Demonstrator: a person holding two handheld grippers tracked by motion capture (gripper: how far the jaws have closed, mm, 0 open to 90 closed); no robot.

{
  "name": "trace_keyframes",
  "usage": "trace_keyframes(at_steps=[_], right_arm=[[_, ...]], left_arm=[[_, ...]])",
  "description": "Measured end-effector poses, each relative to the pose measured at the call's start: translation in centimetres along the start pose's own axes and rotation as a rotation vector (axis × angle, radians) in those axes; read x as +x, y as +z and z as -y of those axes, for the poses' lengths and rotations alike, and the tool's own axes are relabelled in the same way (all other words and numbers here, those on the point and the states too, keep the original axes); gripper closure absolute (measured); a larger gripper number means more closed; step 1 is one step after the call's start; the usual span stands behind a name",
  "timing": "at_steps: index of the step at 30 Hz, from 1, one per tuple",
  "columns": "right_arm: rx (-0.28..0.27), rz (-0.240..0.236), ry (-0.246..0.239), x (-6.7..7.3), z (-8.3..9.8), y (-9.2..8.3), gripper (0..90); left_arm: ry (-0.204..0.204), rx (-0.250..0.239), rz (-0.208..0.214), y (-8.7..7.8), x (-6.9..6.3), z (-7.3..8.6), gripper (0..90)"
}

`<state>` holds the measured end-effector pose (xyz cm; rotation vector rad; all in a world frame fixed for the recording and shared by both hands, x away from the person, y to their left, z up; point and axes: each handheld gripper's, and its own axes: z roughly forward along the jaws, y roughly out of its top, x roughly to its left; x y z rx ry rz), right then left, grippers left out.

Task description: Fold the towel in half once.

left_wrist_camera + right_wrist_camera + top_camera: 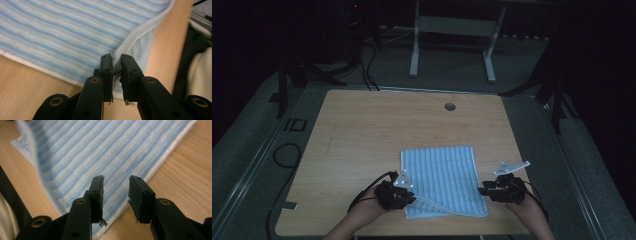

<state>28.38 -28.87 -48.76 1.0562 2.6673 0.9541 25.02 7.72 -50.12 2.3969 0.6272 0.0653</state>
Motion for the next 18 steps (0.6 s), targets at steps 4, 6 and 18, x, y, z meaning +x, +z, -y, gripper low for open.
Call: trace_keyframes(at_steps=[4,6,18], right_arm=[[0.005,-0.001,0.006,-0.1,0.1,0.1,64.0],[0.006,0.002,0.006,-0.2,0.1,0.0,63.9],[-0.004,0.037,-0.01,-2.4,-2.7,0.0,59.8]], left_arm=[[0.044,0.069,0.08,-0.3,-1.2,0.6,68.7],[0.041,0.078,0.061,-0.4,-1.3,0.8,59.7],[-0.101,0.034,-0.057,-0.9,4.0,0.4,42.4]])
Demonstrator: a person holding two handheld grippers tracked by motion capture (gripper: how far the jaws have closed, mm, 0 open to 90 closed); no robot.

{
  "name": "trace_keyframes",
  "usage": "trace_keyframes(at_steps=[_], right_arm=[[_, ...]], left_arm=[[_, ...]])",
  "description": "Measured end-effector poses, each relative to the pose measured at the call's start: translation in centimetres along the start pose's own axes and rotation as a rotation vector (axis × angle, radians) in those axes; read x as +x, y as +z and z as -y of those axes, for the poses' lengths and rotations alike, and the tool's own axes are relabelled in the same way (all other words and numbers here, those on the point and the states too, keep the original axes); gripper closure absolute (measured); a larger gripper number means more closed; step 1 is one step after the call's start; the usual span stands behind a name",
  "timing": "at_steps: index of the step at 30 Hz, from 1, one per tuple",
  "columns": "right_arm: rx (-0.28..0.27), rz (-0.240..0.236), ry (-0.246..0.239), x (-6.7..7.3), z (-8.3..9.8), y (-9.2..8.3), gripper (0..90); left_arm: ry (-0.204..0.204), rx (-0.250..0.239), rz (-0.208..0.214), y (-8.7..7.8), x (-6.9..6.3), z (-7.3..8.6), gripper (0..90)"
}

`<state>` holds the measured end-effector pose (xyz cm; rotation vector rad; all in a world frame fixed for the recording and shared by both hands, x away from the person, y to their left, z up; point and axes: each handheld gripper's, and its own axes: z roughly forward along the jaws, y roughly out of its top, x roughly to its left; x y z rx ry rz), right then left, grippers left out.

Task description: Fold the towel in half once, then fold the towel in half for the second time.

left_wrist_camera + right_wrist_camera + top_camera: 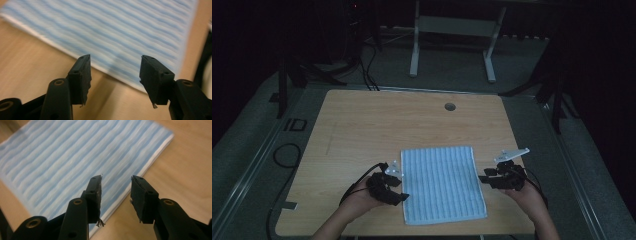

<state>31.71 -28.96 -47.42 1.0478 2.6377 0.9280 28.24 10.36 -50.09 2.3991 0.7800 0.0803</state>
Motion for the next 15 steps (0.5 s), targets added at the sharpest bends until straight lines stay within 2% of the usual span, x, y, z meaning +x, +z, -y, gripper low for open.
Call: trace_keyframes(at_steps=[3,6,8,9,10,11,12,15], right_arm=[[-0.012,0.008,-0.002,-0.9,-1.1,0.3,59.1],[-0.012,0.01,0.001,-1.9,-2.1,0.8,57.6],[-0.013,0.013,0.0,-2.6,-2.7,1.4,56.5],[-0.011,0.01,0.004,-2.9,-3.0,1.7,56.3],[-0.005,0.009,0.004,-3.2,-3.3,2.1,56.1],[-0.005,0.009,0.004,-3.2,-3.3,2.1,56.1],[0.003,0.016,0.002,-3.5,-3.7,2.5,55.9],[0.021,0.018,0.013,-5.0,-5.2,4.0,55.3]], left_arm=[[-0.035,-0.008,-0.054,0.5,1.3,-0.2,42.4],[-0.051,-0.007,-0.085,0.8,2.7,-0.5,42.2],[-0.066,-0.025,-0.108,0.9,3.7,-0.9,39.7],[-0.076,-0.036,-0.116,0.9,4.3,-1.1,39.7],[-0.103,-0.043,-0.11,0.9,4.9,-1.3,39.7],[-0.103,-0.043,-0.11,0.9,4.9,-1.3,39.7],[-0.13,-0.051,-0.127,0.9,5.9,-1.7,39.7],[-0.149,-0.046,-0.151,1.2,7.5,-2.5,39.3]])
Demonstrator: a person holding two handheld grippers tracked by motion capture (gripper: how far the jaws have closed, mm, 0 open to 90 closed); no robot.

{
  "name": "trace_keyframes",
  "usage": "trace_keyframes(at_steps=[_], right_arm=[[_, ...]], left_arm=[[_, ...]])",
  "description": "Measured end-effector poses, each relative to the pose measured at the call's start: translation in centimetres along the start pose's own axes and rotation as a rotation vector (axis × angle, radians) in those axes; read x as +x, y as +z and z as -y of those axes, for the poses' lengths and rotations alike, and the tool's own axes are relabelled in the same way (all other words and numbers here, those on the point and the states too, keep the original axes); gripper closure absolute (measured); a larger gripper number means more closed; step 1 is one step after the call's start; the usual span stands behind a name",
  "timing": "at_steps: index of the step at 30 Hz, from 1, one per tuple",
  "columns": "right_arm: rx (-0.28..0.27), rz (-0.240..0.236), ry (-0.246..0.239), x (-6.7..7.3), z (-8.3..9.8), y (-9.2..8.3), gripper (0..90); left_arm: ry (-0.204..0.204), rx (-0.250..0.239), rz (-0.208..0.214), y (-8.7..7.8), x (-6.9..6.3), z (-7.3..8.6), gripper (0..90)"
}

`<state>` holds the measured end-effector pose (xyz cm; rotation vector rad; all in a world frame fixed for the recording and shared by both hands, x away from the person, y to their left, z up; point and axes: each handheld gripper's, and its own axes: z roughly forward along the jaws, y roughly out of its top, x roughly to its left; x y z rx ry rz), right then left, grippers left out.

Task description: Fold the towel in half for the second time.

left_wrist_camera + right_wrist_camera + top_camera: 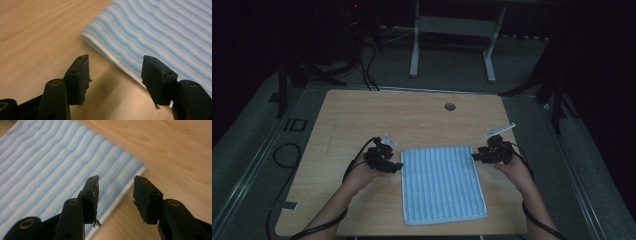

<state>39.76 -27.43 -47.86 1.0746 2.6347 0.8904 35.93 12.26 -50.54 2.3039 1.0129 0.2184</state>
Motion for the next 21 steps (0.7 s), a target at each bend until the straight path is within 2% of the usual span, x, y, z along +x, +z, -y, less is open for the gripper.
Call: trace_keyframes(at_steps=[5,8,10,12,15,21], right_arm=[[0.019,-0.002,0.006,-1.1,-1.4,1.2,53.1],[0.028,-0.021,0.016,-1.7,-2.1,1.8,50.8],[0.037,-0.032,0.018,-2.0,-2.8,2.6,50.1],[0.041,-0.038,0.024,-2.1,-3.0,2.8,50.1],[0.066,-0.055,0.044,-2.6,-3.2,4.1,50.0],[0.122,-0.032,0.084,-3.6,-2.9,6.2,52.1]], left_arm=[[-0.018,0.004,0.005,0.8,1.1,-1.0,39.3],[-0.025,0.011,0.005,1.5,1.6,-1.7,39.3],[-0.034,0.014,0.021,2.0,1.8,-2.2,39.2],[-0.038,0.021,0.027,2.5,2.0,-2.6,39.2],[-0.047,0.028,0.043,3.3,2.2,-3.1,36.9],[-0.047,0.063,0.022,5.0,2.4,-3.6,37.0]])
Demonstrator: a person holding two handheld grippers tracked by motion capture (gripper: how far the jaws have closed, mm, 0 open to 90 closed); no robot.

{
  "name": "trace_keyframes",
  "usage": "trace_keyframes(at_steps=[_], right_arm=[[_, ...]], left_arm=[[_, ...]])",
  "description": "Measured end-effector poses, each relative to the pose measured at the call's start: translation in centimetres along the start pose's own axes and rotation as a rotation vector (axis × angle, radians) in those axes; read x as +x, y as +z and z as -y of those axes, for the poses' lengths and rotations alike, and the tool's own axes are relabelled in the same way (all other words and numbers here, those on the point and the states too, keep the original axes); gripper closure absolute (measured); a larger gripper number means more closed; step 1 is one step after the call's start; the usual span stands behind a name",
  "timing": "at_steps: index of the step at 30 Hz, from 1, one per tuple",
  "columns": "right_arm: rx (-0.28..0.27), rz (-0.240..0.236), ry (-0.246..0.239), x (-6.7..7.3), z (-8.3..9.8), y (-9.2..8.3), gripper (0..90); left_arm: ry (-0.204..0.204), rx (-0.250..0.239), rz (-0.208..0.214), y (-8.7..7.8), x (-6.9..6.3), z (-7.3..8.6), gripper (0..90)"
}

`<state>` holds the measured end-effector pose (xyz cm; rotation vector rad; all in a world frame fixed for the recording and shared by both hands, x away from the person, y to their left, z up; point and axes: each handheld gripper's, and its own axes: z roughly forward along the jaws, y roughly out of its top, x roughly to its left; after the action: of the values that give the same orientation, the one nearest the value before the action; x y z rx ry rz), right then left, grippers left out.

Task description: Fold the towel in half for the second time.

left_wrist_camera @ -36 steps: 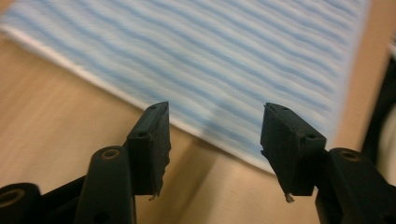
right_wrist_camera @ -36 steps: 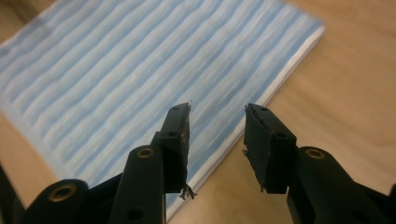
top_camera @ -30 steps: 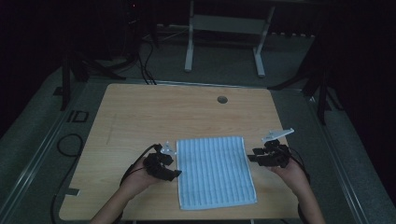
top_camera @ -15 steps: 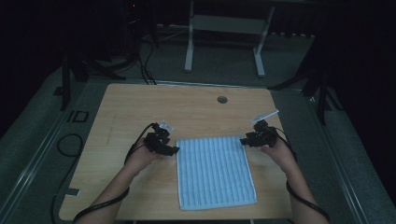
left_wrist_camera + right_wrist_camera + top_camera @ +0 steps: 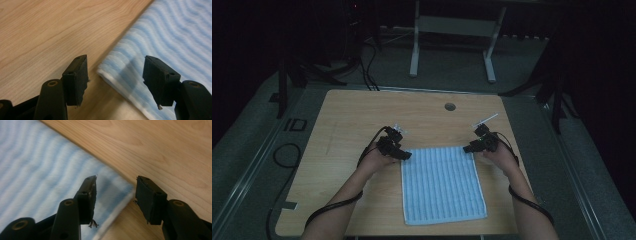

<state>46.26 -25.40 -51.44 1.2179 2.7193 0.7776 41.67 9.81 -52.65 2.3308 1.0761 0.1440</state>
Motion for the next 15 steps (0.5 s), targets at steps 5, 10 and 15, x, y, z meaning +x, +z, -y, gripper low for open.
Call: trace_keyframes(at_steps=[5,10,15], right_arm=[[0.033,0.009,0.01,-0.5,0.1,1.0,58.7],[0.047,-0.029,0.023,-0.7,0.0,1.2,78.4],[0.019,0.001,0.007,-0.6,-0.3,0.6,84.6]], left_arm=[[0.002,0.015,-0.004,1.1,0.3,-0.2,45.1],[-0.008,0.029,0.01,1.2,0.6,-0.6,75.7],[0.018,0.001,0.021,0.9,0.2,-0.9,86.4]])
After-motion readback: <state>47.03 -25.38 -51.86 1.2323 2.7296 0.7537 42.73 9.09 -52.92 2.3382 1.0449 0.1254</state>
